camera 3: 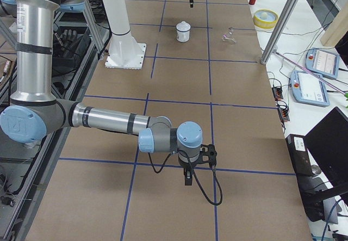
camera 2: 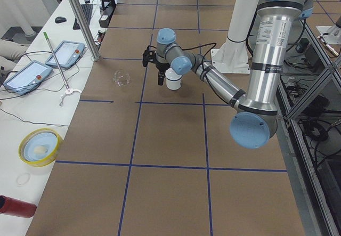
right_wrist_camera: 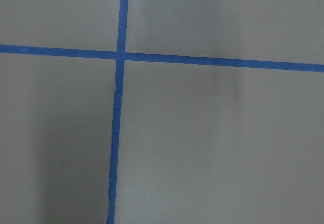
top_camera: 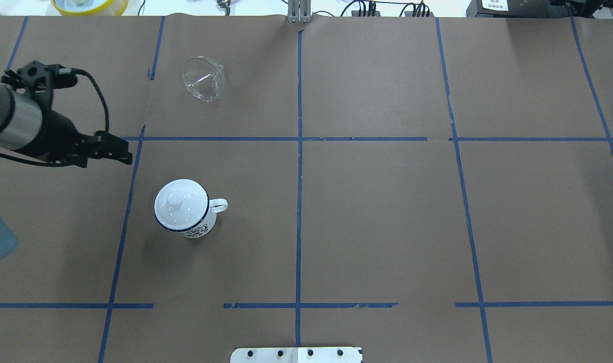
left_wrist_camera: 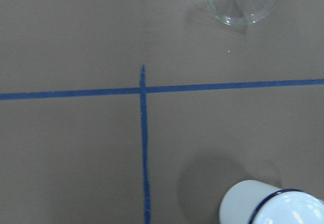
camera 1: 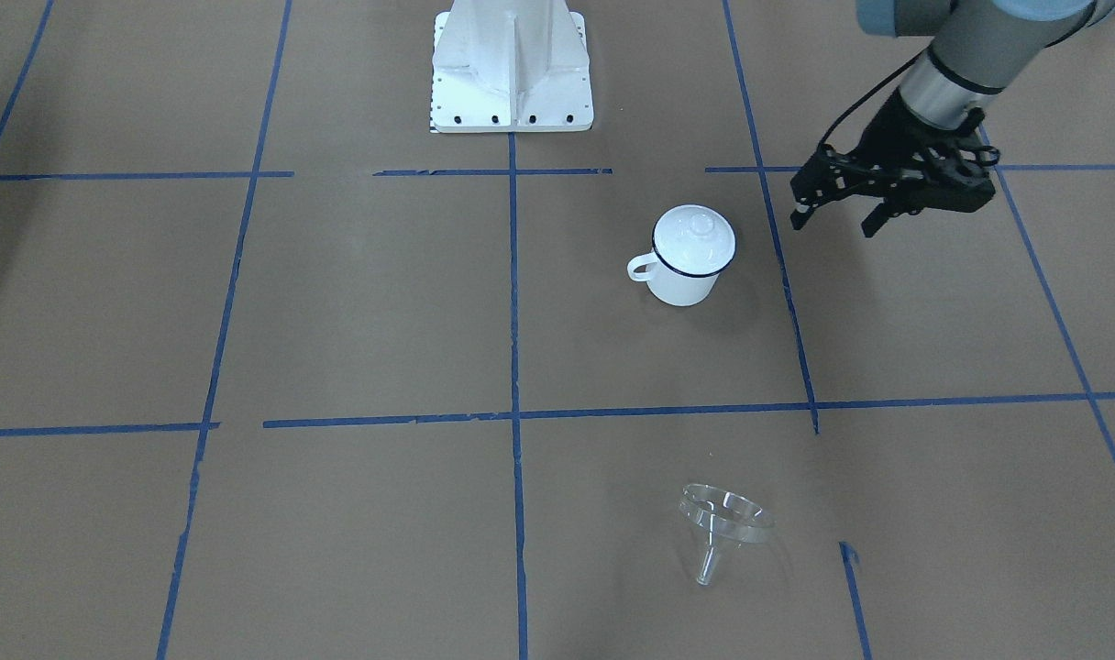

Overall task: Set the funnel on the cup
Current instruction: 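Lower the left gripper onto the white funnel and grasp it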

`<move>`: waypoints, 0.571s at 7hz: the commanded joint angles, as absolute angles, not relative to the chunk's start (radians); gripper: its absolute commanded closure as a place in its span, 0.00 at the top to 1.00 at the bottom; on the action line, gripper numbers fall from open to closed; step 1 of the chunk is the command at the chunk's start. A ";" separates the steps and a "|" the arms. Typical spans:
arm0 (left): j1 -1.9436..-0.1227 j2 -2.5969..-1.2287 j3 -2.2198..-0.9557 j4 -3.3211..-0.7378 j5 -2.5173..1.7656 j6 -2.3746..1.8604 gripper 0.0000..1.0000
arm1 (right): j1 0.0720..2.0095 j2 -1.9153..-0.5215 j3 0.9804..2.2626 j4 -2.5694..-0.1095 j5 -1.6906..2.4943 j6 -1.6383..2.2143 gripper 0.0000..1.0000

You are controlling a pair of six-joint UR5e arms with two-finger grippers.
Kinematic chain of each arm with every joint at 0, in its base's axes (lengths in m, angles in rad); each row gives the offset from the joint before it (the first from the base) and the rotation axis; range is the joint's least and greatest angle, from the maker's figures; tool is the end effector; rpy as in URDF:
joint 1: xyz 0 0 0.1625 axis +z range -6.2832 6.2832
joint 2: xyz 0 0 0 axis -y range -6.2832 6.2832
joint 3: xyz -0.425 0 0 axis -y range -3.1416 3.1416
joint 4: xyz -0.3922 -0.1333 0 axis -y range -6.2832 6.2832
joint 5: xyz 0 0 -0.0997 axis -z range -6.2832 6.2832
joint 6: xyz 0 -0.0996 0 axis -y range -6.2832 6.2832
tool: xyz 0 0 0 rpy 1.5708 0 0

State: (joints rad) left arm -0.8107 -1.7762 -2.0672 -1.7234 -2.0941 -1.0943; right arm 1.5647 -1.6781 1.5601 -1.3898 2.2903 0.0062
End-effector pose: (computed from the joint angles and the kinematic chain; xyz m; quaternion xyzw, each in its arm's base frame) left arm 0.2955 -0.4321 0.3068 0.0518 0.4614 -0.0405 0.8847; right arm 0.0649 -0.4486 0.6997 0.0273 -0.3520 -0.0110 0.9355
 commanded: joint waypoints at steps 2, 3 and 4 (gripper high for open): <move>-0.660 -1.953 -2.053 -1.519 -1.987 -1.250 1.00 | 1.565 -1.678 1.560 -1.390 2.290 0.006 1.00; -0.640 -1.960 -2.033 -1.519 -1.958 -1.264 0.97 | 1.565 -1.678 1.560 -1.390 2.290 0.006 1.00; -0.638 -1.967 -2.011 -1.520 -1.957 -1.266 0.89 | 1.565 -1.678 1.560 -1.390 2.290 0.006 1.00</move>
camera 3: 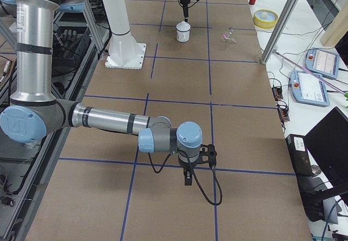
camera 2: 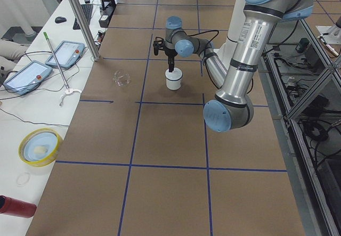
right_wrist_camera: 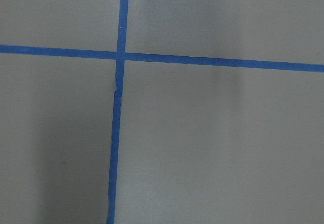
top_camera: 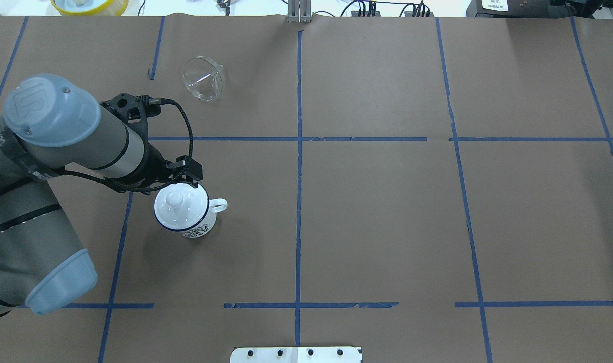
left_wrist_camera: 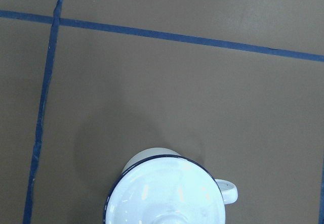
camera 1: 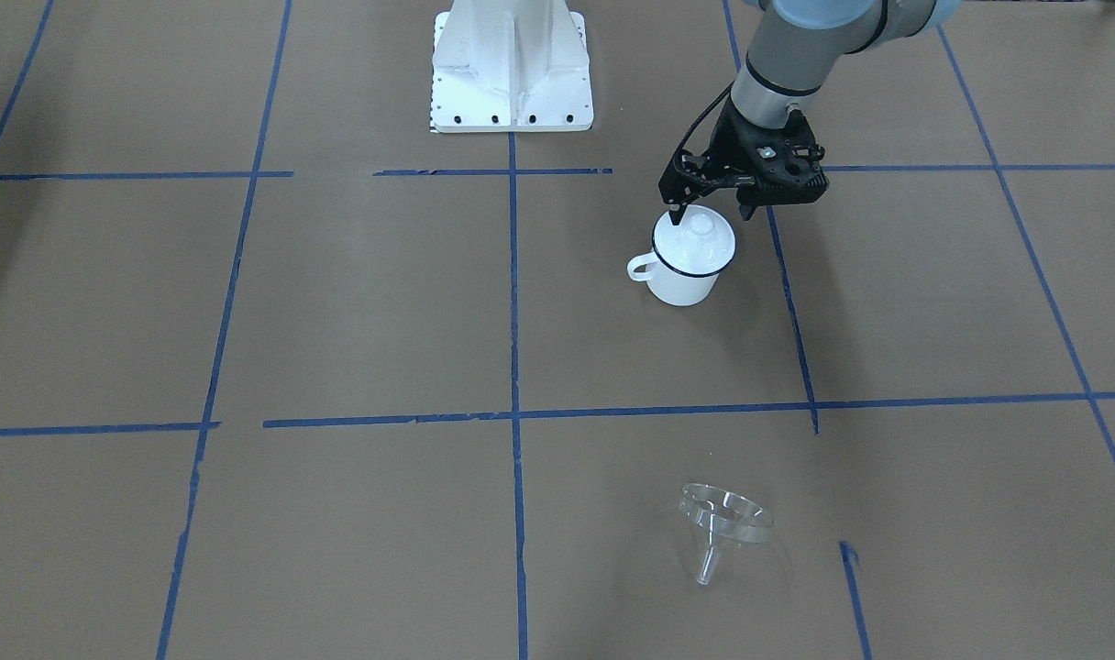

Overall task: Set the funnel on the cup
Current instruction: 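Lower the left gripper onto the white funnel and grasp it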

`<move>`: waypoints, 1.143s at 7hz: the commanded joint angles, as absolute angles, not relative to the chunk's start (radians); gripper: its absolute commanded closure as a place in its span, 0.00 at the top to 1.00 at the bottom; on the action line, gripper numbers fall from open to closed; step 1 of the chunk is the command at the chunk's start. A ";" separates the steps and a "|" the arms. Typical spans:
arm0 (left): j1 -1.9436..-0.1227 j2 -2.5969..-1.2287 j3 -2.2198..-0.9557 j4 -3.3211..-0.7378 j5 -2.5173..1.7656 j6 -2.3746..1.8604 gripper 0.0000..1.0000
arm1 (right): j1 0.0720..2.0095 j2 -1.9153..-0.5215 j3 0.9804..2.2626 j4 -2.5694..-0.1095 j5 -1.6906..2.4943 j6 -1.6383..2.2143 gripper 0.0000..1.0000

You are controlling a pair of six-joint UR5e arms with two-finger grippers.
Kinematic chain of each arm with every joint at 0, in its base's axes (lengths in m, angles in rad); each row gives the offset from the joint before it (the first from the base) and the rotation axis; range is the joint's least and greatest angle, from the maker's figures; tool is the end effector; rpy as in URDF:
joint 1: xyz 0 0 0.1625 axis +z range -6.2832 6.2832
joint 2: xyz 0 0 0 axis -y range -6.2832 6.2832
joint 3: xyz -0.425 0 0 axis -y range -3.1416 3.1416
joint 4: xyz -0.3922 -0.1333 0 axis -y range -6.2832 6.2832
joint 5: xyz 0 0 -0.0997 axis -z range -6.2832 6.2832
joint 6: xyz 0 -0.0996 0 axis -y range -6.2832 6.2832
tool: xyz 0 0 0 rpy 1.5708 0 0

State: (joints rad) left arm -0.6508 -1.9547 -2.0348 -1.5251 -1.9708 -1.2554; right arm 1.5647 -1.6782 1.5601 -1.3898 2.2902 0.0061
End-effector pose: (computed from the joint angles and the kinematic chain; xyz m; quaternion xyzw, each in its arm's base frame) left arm 0.3834 -0.4108 0.2545 0.0158 0.4238 -0.0741 0.9026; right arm 0.0649 -0.4485 0.6998 0.0273 -0.3520 -0.0111 0.9355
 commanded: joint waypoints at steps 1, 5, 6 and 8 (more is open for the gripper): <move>-0.638 -1.967 -2.005 -1.520 -1.956 -1.264 0.89 | 1.565 -1.678 1.560 -1.390 2.290 0.006 1.00; -0.618 -1.963 -2.006 -1.519 -1.957 -1.264 0.84 | 1.565 -1.678 1.560 -1.390 2.290 0.006 1.00; -0.615 -1.962 -2.008 -1.519 -1.959 -1.264 0.82 | 1.565 -1.678 1.560 -1.390 2.290 0.006 1.00; -0.615 -1.960 -2.008 -1.519 -1.957 -1.264 0.59 | 1.565 -1.678 1.560 -1.390 2.290 0.006 1.00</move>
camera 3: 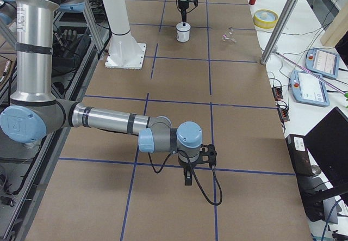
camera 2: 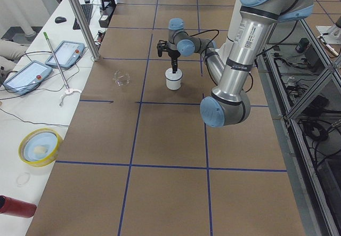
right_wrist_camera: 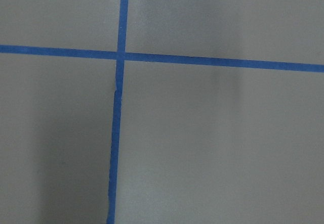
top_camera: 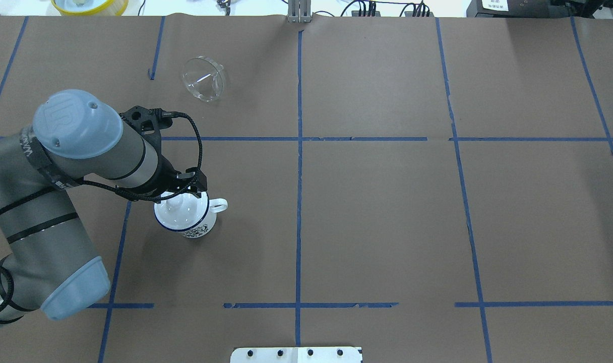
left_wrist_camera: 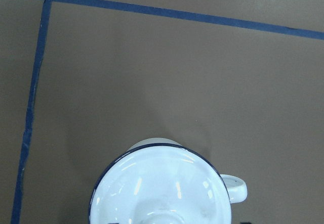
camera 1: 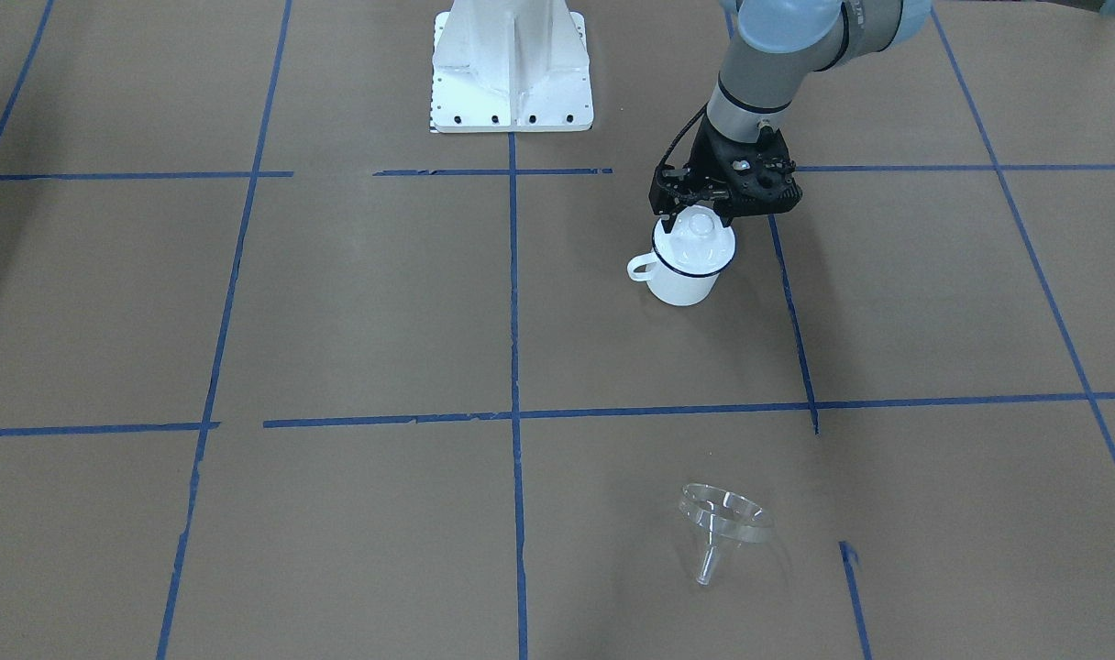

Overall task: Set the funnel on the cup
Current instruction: 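Lower the left gripper onto the white funnel and grasp it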

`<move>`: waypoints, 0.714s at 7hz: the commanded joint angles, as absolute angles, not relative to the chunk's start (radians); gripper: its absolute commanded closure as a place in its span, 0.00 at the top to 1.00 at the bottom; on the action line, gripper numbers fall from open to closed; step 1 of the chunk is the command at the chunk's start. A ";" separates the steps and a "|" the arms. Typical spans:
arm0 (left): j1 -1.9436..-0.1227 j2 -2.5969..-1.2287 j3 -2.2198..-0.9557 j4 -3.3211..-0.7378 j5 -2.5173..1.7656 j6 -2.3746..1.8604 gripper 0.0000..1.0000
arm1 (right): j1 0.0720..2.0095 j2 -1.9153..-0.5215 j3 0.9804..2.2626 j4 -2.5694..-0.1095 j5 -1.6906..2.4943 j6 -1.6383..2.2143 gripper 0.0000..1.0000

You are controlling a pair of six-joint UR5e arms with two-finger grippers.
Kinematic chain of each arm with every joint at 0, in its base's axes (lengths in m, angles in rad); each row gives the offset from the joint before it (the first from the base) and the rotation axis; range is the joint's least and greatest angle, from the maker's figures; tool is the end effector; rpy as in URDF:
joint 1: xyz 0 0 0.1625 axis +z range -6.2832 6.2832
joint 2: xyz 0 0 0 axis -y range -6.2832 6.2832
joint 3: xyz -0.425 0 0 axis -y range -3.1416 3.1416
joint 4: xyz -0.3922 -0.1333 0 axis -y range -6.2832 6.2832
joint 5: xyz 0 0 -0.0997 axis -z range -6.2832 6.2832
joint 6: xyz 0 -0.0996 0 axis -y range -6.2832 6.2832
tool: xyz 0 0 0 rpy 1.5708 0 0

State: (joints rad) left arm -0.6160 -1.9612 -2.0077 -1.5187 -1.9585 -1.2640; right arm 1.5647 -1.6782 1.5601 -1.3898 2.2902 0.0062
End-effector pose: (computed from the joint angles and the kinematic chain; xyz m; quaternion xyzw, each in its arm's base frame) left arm 0.4042 -0.4033 0.2629 0.0054 0.4115 -0.0679 0.9089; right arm 0.0649 -0.4485 0.6998 0.0273 -0.3520 -0.0110 0.9355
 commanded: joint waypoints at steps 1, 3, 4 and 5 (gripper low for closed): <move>-0.615 -1.960 -2.008 -1.517 -1.957 -1.264 0.42 | 1.565 -1.678 1.560 -1.390 2.290 0.006 1.00; -0.617 -1.959 -2.020 -1.514 -1.957 -1.262 0.00 | 1.565 -1.678 1.560 -1.390 2.290 0.006 1.00; -0.629 -1.959 -2.038 -1.513 -1.959 -1.261 0.00 | 1.565 -1.678 1.560 -1.390 2.290 0.006 1.00; -0.649 -1.959 -2.101 -1.458 -1.959 -1.249 0.00 | 1.565 -1.678 1.560 -1.390 2.290 0.006 1.00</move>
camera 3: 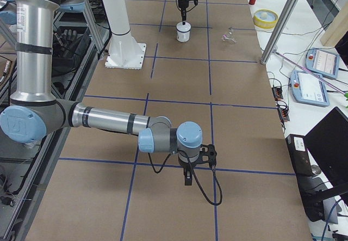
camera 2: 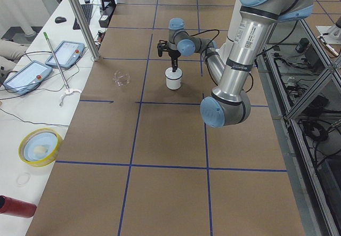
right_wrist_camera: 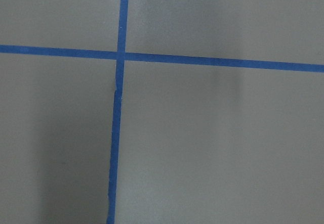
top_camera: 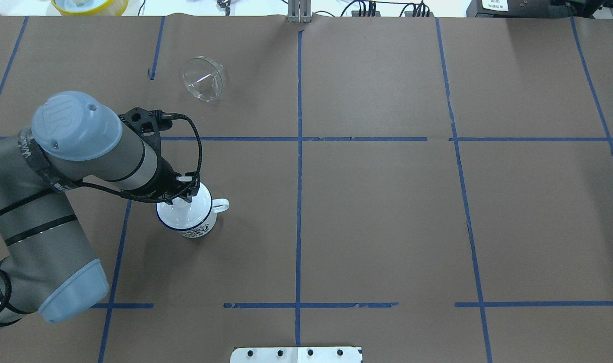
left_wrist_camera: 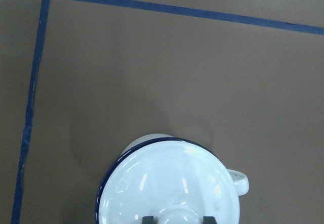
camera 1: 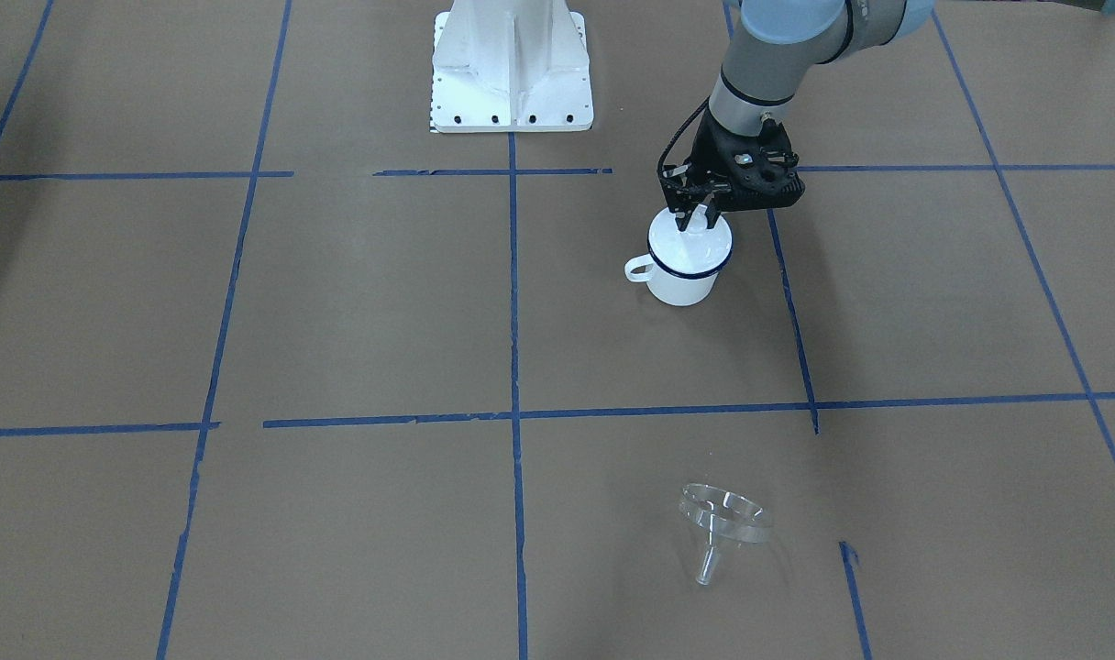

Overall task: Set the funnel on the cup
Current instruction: 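Lower the left gripper onto the white funnel and grasp it, then lift the white funnel off the mug and set it down beside it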

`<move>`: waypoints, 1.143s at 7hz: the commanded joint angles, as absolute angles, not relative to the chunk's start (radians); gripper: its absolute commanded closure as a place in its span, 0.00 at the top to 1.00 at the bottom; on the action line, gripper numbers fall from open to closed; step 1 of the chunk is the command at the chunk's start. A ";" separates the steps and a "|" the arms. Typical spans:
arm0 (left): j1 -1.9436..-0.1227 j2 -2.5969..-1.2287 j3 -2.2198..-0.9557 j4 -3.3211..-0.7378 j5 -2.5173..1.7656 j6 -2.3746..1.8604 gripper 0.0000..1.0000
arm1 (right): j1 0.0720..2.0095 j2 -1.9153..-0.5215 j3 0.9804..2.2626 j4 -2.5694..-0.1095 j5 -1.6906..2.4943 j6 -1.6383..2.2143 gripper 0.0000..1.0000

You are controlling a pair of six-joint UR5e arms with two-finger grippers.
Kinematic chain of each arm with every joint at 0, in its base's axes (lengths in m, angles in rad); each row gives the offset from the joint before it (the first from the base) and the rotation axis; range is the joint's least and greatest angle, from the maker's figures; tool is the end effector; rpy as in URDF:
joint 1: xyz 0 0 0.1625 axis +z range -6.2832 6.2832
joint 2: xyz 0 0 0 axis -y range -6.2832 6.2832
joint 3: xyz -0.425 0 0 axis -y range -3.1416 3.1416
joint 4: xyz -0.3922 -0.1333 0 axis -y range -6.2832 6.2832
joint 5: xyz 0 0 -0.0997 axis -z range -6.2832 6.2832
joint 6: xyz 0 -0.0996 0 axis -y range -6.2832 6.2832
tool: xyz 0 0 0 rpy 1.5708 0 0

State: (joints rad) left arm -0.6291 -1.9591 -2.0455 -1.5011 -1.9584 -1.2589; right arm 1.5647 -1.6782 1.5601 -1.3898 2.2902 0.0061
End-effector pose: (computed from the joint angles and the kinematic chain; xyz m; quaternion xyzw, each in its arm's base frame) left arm 0.3897 -0.4019 0.2515 0.0135 0.4184 -0.0695 0.9055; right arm 0.0649 -0.4485 0.6998 0.0273 -0.3520 -0.0111 0.9355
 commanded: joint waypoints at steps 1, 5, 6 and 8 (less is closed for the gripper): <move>-0.694 -1.962 -2.194 -1.360 -1.960 -1.227 0.00 | 1.565 -1.678 1.560 -1.390 2.290 0.006 1.00; -0.747 -1.650 -2.410 -1.444 -1.976 -0.946 0.00 | 1.565 -1.678 1.560 -1.390 2.290 0.006 1.00; -0.735 -1.579 -2.370 -1.548 -1.974 -0.946 0.00 | 1.565 -1.678 1.560 -1.390 2.290 0.006 1.00; -0.656 -1.523 -2.210 -1.819 -1.965 -1.045 0.00 | 1.565 -1.678 1.560 -1.390 2.290 0.006 1.00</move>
